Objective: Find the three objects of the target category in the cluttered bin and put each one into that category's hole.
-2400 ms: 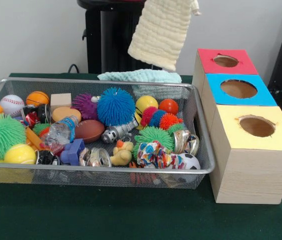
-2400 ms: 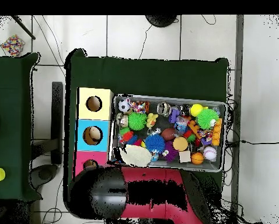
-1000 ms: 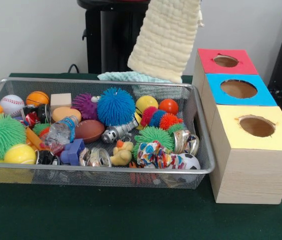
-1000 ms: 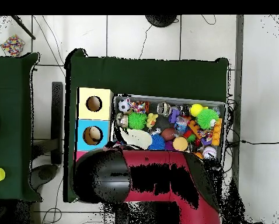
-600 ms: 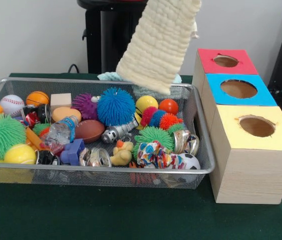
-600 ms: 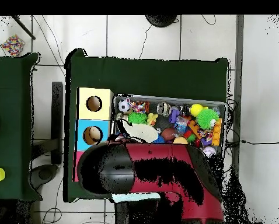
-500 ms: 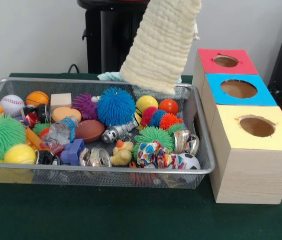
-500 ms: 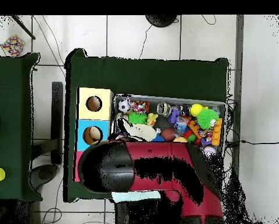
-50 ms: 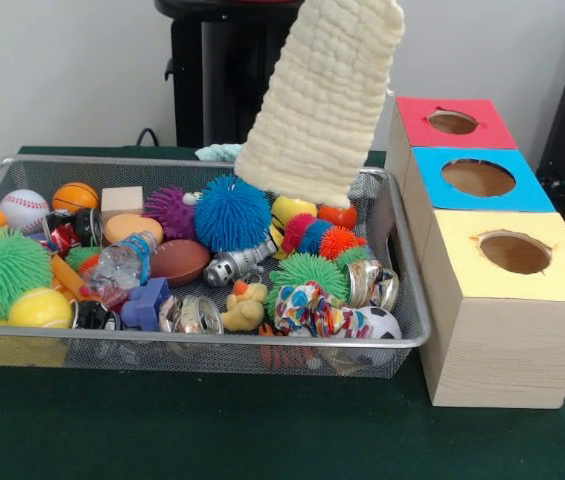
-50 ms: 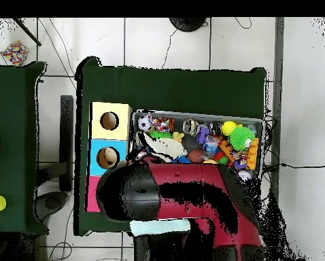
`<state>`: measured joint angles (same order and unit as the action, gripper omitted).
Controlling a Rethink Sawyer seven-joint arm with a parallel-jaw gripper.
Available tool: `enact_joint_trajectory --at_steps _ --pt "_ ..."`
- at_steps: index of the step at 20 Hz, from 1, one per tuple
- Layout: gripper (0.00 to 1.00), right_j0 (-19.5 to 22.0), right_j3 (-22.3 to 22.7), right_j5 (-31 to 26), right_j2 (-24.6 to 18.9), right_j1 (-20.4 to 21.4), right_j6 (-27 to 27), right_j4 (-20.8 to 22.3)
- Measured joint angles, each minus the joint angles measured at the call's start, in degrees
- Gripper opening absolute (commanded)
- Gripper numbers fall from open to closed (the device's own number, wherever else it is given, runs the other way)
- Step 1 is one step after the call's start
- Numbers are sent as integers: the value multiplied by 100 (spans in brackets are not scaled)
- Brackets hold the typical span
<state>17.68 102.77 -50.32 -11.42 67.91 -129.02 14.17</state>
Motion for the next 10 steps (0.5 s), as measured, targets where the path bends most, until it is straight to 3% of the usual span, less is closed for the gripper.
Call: enact_joint_trajectory --at_steps 4,10 --pt "0 67 28 517 0 -143 0 129" --pt "0 93 31 1351 -2 -678 0 494"
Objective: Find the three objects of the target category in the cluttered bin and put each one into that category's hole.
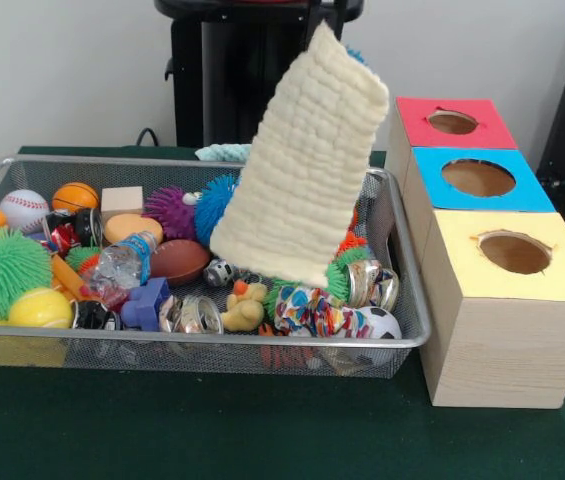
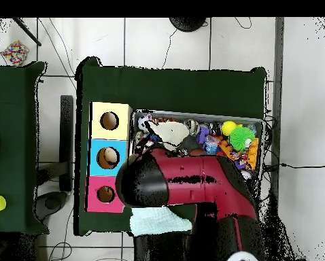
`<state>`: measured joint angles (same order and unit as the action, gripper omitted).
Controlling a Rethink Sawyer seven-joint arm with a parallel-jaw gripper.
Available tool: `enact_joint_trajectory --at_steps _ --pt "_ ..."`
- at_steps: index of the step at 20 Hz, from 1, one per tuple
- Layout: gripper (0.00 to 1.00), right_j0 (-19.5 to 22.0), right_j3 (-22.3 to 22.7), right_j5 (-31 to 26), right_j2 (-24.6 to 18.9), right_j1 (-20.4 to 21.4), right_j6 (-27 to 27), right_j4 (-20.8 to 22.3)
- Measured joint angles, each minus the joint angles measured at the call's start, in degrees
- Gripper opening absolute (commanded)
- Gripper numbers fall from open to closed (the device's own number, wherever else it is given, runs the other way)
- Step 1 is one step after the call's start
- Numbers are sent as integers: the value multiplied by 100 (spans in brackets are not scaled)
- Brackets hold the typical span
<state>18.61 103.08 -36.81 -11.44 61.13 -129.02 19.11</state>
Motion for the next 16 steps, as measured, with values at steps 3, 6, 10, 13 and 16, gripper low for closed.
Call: enact_joint_trajectory --at_steps 3,6,10,13,16 --pt "0 -5 0 134 0 -276 0 167" --pt "0 -19 -2 130 0 -465 0 284" --pt "0 -58 -5 131 0 -698 0 467" --pt "0 -104 -6 133 14 -804 0 559" --pt "100 -169 -5 131 46 -869 0 638"
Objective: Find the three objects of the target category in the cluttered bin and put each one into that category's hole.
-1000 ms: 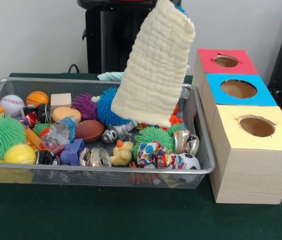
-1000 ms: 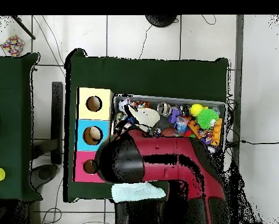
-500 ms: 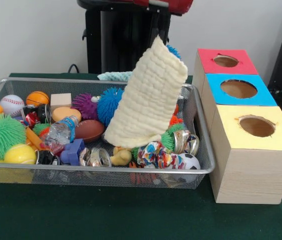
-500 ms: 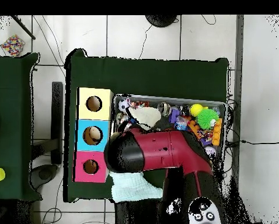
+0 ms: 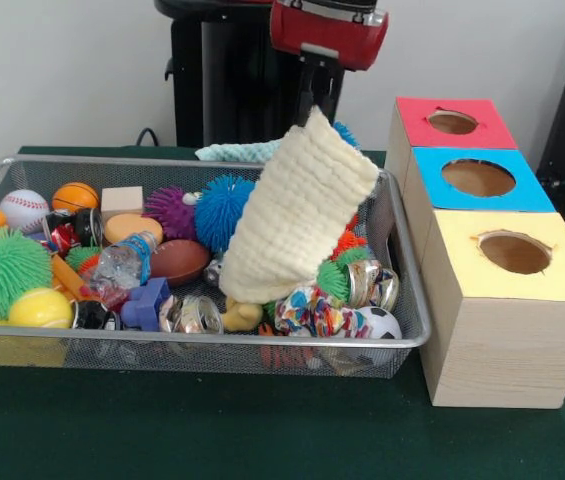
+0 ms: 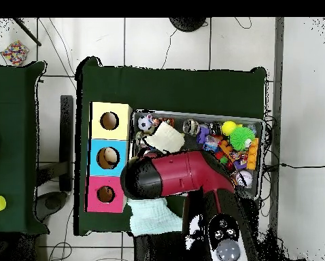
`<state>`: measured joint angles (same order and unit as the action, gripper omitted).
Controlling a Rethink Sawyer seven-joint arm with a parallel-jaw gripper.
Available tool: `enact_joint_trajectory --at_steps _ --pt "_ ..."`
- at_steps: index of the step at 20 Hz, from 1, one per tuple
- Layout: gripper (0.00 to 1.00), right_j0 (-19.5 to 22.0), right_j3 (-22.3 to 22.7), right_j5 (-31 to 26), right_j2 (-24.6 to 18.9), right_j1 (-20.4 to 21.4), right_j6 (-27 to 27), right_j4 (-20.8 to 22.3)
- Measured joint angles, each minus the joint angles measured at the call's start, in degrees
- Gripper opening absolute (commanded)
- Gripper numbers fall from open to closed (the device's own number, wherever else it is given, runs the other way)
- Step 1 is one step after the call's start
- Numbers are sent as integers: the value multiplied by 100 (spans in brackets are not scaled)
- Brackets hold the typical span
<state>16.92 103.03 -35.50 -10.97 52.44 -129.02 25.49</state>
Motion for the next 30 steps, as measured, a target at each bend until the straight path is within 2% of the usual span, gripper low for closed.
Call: enact_joint_trajectory --at_steps 11,16,22,30 --pt "100 -299 -46 1 124 16 0 26" --pt "100 -307 -99 -7 126 68 0 -5" --pt "100 -188 -230 -367 126 268 0 -87" --pt "100 53 -240 -470 126 507 0 -148"
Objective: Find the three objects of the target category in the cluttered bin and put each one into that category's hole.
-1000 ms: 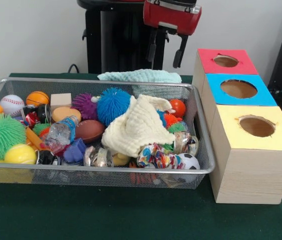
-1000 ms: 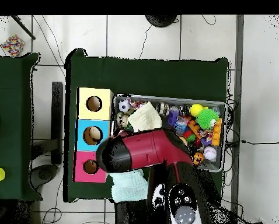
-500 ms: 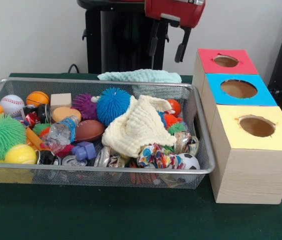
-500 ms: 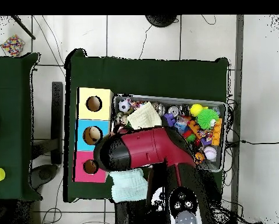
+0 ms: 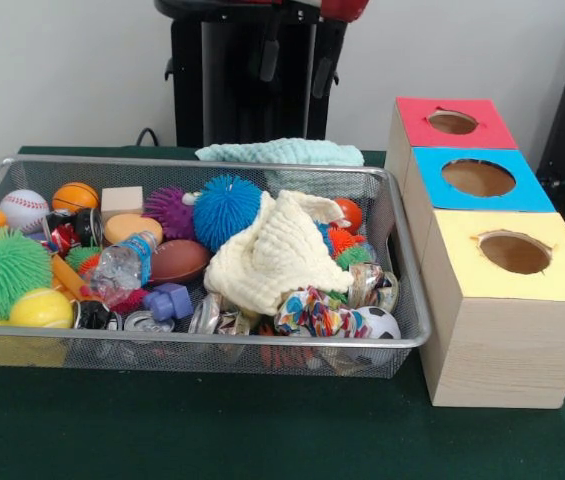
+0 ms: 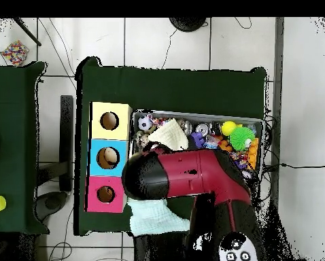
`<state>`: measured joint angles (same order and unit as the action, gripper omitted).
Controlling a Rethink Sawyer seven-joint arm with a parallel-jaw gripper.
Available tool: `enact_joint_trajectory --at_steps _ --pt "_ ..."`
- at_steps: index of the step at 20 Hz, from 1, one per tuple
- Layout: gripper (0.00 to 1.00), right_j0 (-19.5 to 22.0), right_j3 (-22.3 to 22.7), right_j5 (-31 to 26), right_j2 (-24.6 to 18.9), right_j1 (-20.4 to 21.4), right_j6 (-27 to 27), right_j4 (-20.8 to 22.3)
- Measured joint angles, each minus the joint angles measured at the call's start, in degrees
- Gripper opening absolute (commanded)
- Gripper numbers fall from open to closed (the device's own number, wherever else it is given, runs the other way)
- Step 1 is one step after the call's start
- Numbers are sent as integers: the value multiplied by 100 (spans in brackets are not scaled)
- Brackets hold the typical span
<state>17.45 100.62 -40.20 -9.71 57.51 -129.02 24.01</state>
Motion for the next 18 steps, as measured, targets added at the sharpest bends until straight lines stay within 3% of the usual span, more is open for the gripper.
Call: enact_joint_trajectory --at_steps 18 --pt "100 200 -338 0 -103 -189 0 1"
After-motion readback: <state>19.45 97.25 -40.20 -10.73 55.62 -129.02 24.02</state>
